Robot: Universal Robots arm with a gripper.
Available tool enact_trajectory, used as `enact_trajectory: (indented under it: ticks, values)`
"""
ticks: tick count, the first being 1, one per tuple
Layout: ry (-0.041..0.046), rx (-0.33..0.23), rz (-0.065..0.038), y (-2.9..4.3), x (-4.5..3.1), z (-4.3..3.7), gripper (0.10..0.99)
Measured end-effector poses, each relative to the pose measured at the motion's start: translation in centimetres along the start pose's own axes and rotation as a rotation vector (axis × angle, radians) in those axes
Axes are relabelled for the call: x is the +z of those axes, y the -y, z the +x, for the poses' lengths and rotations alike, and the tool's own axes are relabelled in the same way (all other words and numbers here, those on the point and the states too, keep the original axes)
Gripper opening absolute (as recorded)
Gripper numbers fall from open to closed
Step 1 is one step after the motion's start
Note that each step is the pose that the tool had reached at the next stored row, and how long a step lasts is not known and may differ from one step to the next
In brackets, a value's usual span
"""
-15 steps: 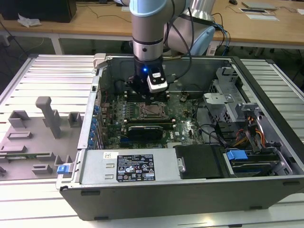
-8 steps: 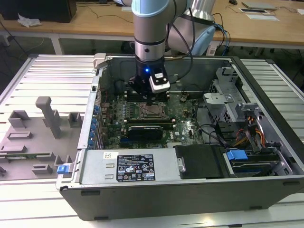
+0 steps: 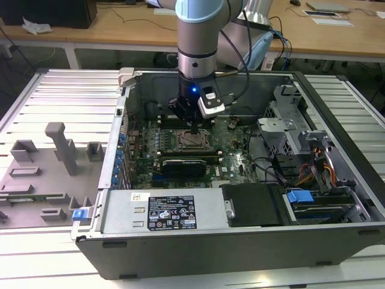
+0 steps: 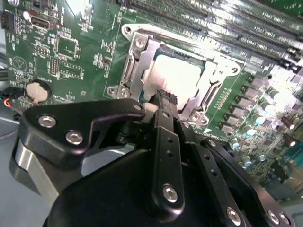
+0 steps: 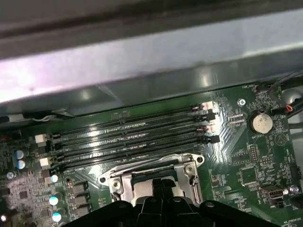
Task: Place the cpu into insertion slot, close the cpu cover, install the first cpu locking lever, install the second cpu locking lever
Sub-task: 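Install the first cpu locking lever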
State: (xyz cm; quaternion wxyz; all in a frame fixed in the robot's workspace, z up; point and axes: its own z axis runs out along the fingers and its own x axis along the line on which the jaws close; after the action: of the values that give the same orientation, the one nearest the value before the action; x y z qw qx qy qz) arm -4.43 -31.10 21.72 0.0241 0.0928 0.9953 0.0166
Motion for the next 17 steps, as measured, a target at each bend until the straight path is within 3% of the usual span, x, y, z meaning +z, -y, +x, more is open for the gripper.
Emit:
enact_trajectory:
  ticks: [1,3,4,5,6,12,17]
  values:
    - [-0.0001,-0.004,0.000,0.23,-0.01,-0.04,0.106]
    - [0.0005,-0.014,0.005,1.36,-0.04,-0.21,0.106]
    - [0.0009,-0.015,0.018,1.38,-0.04,-0.22,0.106]
    - [-0.0008,-0.019,0.040,1.38,-0.04,-0.22,0.106]
    - [-0.0005,-0.023,0.043,1.38,-0.04,-0.22,0.106]
    - [-0.0017,-0.118,0.040,1.37,-0.38,-0.23,0.106]
    - [-0.0020,-0.154,0.040,1.31,-1.99,-0.31,0.106]
